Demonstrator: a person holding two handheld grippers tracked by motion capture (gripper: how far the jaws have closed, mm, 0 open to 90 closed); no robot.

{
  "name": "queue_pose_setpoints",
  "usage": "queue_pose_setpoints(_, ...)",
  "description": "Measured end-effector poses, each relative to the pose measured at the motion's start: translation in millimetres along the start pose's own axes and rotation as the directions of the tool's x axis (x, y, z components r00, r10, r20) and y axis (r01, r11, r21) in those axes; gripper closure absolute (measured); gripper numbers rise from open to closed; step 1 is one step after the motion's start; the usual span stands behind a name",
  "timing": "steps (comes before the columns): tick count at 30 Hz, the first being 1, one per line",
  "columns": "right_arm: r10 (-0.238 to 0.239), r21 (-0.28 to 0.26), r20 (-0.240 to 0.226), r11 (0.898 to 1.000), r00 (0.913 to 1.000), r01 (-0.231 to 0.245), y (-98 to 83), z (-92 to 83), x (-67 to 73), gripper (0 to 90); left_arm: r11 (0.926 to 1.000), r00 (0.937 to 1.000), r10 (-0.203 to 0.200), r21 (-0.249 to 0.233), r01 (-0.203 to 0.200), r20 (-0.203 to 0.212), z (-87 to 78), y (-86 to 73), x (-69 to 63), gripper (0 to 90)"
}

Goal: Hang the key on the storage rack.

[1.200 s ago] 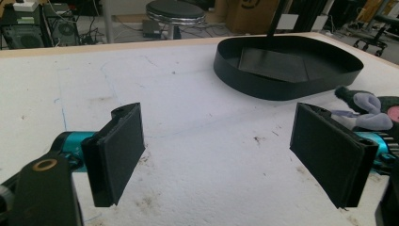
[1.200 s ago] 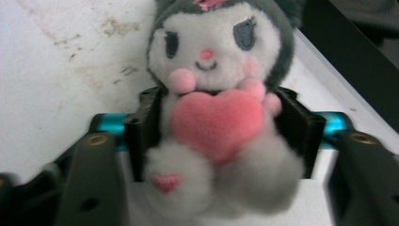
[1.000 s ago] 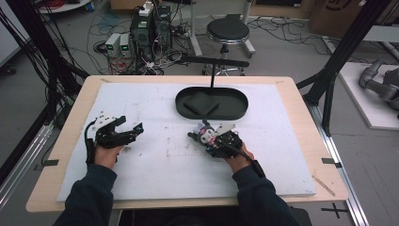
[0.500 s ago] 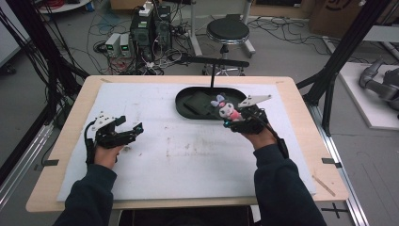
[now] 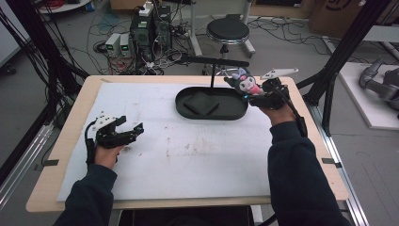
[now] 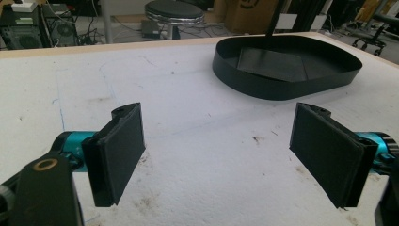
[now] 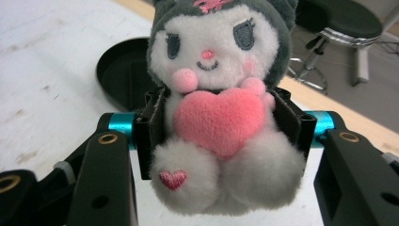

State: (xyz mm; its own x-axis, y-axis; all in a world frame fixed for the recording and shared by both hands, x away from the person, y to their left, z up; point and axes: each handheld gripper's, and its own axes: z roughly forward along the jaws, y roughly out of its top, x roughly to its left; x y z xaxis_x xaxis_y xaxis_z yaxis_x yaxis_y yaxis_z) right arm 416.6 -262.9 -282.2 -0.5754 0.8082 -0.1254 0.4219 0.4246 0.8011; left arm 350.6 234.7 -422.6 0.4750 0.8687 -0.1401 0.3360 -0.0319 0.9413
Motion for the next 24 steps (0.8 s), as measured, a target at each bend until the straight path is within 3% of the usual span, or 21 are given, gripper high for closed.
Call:
queue_pose_setpoints(6, 0.011, -0.001, 0.031, 1.0, 0.9995, -0.011, 12.6, 6.6, -16.2, 45.1, 1.0, 1.0, 0.001, 0.0, -0.001, 0.0, 0.2, 0.0, 0.2, 18.2)
queue_pose_setpoints(11, 0.056, 0.003, 0.045, 0.998, 0.9974, -0.056, 20.7, 17.8, -27.0, 45.1, 1.0, 1.0, -0.006, -0.002, 0.006, 0.0, -0.1, 0.0, 0.4, 18.1)
queue_pose_setpoints(18, 0.097, -0.008, 0.08, 0.995, 0.992, -0.097, 20.9, 31.4, -37.1, 45.2, 1.0, 1.0, -0.007, -0.001, 0.007, -0.002, -0.1, -0.2, 1.1, 18.1)
queue_pose_setpoints(24, 0.111, 0.004, 0.104, 0.994, 0.9884, -0.112, 14.4, 30.2, -43.8, 45.2, 0.9999, 0.9999, -0.011, -0.003, 0.011, 0.0, 0.1, -0.4, 1.4, 18.2)
